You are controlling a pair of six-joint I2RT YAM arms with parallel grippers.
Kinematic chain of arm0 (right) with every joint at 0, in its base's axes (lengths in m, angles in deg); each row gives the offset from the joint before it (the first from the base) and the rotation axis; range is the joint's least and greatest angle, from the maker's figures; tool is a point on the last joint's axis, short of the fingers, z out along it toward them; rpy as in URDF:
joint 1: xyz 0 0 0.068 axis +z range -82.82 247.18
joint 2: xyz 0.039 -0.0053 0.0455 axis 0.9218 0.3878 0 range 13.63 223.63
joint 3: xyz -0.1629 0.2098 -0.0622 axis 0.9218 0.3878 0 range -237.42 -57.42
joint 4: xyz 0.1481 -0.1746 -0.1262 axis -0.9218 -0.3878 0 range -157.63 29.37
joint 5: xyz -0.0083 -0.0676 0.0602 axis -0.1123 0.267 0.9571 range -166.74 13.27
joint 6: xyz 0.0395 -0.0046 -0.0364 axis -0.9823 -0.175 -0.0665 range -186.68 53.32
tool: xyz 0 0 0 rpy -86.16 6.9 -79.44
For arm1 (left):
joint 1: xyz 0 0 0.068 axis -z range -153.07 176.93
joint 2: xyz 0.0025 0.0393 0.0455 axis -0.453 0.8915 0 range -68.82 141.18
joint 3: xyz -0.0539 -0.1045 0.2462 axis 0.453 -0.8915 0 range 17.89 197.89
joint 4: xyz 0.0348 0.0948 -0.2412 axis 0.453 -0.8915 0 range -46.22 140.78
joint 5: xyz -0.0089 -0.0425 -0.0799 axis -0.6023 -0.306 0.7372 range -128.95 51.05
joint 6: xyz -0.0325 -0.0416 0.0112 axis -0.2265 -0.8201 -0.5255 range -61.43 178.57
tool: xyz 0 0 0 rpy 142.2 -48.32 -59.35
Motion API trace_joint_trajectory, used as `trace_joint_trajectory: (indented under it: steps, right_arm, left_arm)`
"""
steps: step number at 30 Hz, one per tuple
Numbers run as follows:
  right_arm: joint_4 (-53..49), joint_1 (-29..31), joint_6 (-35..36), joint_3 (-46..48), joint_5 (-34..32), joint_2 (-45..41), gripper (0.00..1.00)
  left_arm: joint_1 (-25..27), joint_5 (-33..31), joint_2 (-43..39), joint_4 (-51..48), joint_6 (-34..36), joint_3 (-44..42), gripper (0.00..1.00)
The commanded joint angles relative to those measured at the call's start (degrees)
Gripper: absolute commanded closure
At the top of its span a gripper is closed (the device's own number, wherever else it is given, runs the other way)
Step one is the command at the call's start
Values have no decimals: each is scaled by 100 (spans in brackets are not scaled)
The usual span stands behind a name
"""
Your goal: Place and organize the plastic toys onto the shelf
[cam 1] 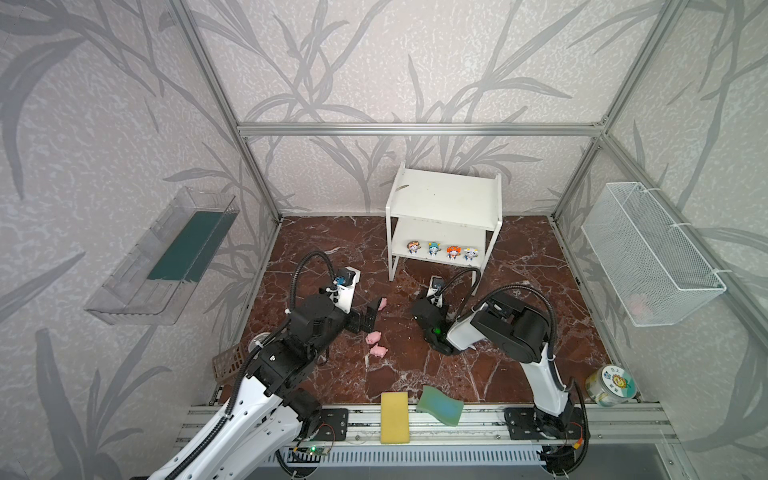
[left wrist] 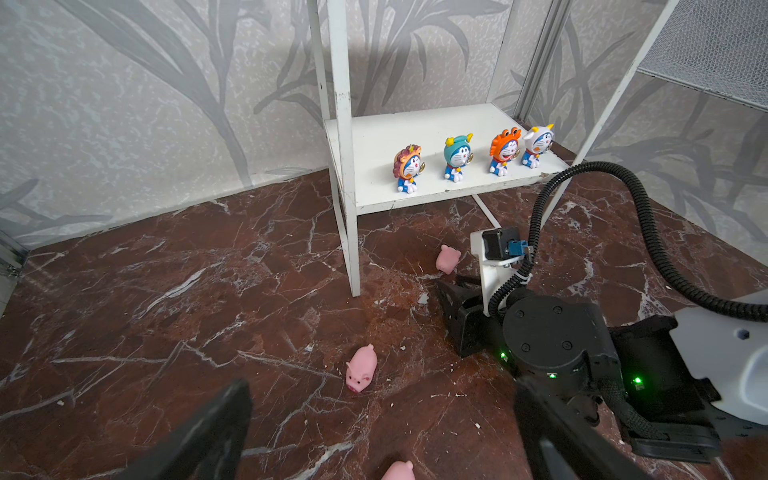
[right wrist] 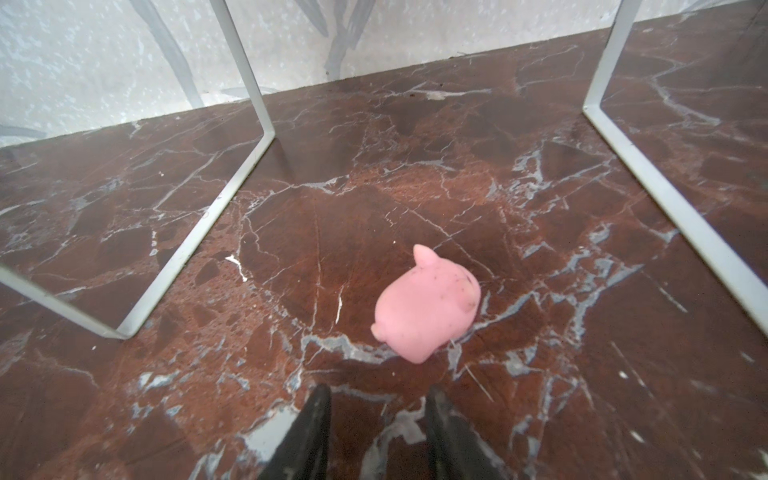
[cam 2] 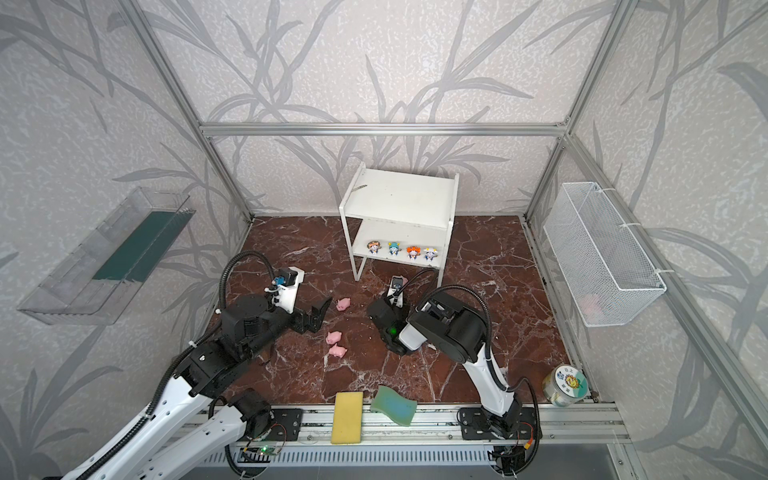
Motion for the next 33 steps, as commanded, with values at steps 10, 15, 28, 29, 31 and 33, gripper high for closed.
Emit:
trace_joint_trajectory:
  steps: [10,15,28,29,31,33]
  right_arm:
    - [1399,203,1017,411,-14,413,88]
    - [1906,534,1463,1207,251,-97,90]
    - [-606,1058,861,3395,1819,-3752,92]
    - [-778,1044,954,3453,2014,-3944,92]
    - [-1093,957,1135,3485,2383,-4296,92]
    - [-1621,838,1089,3447,2622,-4571,89]
  left_arm:
    - [95,22,-63,100,-127,-76,1]
    - [109,-14,-65,110,-138,-67,1]
    - [264,767,689,788,-411,-297,1]
    - [322,769,757,896,-450,-355,1]
    - [472,719,895,1110,-480,-447,1]
    - [625,605,1069,1363,-453,-548,1]
